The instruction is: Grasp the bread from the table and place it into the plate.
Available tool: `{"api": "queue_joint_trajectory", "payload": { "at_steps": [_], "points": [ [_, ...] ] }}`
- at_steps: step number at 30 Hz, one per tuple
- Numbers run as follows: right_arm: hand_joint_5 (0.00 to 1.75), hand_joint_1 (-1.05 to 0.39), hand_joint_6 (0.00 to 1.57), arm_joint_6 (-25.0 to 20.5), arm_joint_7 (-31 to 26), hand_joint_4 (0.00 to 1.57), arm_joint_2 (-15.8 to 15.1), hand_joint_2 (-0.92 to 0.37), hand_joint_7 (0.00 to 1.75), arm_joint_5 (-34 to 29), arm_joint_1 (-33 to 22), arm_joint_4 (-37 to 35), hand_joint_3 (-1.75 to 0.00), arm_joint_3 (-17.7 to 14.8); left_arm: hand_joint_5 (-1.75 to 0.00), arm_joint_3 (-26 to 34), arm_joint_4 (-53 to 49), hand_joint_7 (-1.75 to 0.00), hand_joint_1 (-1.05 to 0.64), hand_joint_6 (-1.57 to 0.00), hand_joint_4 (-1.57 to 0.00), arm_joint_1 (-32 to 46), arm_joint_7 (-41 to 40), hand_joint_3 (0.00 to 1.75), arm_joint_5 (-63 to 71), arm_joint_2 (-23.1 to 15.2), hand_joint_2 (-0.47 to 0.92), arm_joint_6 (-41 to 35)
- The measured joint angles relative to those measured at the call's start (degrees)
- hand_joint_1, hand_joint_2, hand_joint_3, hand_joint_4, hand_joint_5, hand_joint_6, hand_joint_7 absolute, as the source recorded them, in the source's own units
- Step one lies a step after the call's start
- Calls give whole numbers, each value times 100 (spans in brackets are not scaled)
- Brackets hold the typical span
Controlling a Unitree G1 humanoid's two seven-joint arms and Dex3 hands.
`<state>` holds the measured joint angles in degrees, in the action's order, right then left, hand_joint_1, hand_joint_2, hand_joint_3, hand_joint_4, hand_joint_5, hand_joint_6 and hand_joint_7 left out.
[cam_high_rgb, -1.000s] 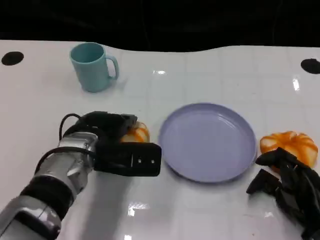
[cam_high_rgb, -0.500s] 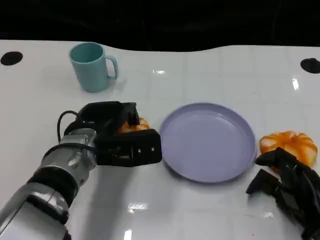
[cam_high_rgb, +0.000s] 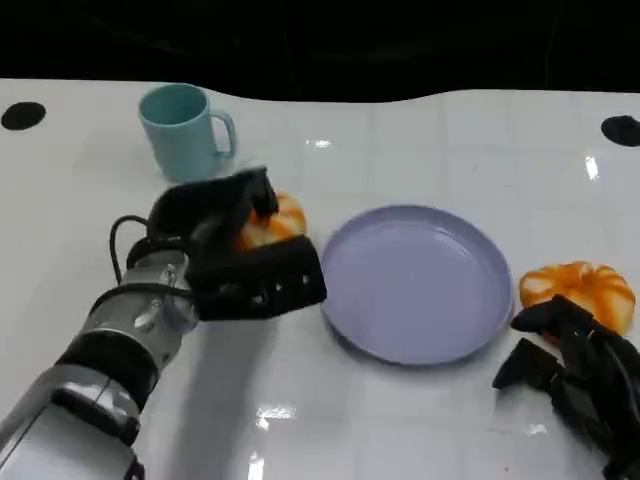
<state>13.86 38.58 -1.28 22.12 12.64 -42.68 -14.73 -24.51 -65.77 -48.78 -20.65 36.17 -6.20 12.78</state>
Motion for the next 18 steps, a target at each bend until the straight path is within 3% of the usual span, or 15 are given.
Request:
{"api": "queue_joint_trajectory", "payload": {
  "at_steps": [10, 18],
  "points": [
    [158, -53, 59, -34, 100, 63, -16, -92, 124, 19, 48, -65, -22, -9, -175, -3, 595, -175, -13, -60, -85, -1, -87, 102, -57, 134, 58, 273],
    [159, -52, 59, -32, 160, 63, -22, -92, 126, 38, 71, -112, -23, -22, -175, -17, 713, -175, -14, -70, -87, -62, 187, 119, -141, 318, 50, 1141]
  ]
}}
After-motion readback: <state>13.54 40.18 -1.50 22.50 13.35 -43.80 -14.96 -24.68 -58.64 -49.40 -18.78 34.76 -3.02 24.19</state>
